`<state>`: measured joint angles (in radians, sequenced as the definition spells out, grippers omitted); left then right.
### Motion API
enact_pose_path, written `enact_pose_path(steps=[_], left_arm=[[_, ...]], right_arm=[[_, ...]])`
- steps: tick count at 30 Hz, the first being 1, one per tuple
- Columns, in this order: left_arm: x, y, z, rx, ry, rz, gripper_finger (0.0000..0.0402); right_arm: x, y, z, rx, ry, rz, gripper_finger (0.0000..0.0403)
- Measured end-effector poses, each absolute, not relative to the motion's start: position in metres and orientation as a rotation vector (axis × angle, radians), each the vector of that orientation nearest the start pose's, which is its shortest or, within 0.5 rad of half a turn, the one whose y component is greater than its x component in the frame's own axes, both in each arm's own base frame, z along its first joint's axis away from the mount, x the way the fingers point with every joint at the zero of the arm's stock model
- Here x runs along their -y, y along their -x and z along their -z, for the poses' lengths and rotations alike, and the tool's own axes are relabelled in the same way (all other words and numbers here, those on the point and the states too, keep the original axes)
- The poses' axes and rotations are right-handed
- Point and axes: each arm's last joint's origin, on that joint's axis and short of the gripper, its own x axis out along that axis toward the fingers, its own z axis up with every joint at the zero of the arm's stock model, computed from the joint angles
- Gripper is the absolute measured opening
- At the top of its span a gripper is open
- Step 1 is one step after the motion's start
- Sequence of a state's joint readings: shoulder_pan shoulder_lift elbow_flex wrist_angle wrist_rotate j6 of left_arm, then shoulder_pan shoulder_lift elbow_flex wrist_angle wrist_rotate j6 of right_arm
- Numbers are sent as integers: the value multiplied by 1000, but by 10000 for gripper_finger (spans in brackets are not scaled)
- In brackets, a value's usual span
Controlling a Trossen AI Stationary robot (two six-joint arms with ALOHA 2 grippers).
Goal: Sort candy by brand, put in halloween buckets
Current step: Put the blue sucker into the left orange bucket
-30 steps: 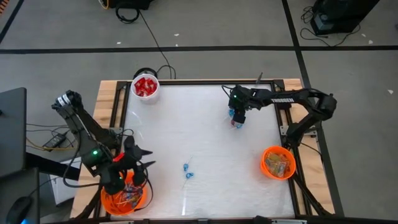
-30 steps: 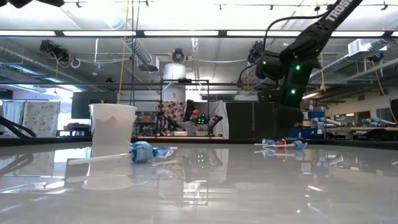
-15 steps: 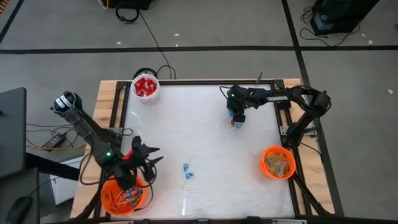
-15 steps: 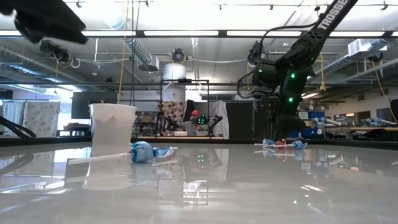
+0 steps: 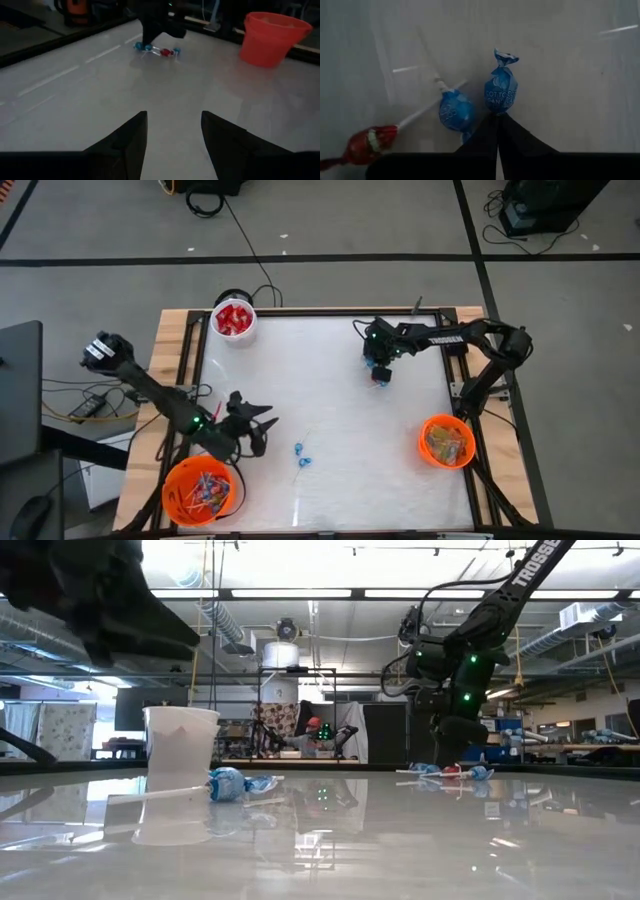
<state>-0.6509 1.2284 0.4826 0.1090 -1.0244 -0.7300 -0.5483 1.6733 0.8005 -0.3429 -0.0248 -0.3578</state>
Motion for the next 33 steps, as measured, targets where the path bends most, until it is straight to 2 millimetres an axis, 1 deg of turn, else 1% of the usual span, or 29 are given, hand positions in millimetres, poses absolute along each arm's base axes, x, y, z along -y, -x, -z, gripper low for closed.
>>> enact_pose_path(steps=[4,6,10,12,15,20,24,29,33], left_arm=[[101,-195,-170,-217,256,-556,193],[95,-199,-166,-204,261,-597,193],[87,-210,-160,-186,282,-644,193],[86,-215,-156,-178,299,-650,193],[84,-225,-153,-150,305,-637,194],[88,-242,-152,-107,168,-553,194],[91,-259,-152,-62,97,-524,194],[98,-282,-149,-74,-13,-484,194],[105,-301,-149,-75,-61,-478,194]], right_arm=[[141,-249,-129,-1201,-45,293,7],[135,-253,-133,-1156,-57,305,7],[119,-269,-153,-972,-84,212,5],[109,-278,-161,-886,-69,163,5],[88,-294,-173,-743,-30,72,4],[51,-315,-184,-578,34,-15,4],[22,-324,-192,-469,90,-68,3],[-4,-328,-197,-405,145,-122,3],[-16,-327,-197,-405,180,-131,3]])
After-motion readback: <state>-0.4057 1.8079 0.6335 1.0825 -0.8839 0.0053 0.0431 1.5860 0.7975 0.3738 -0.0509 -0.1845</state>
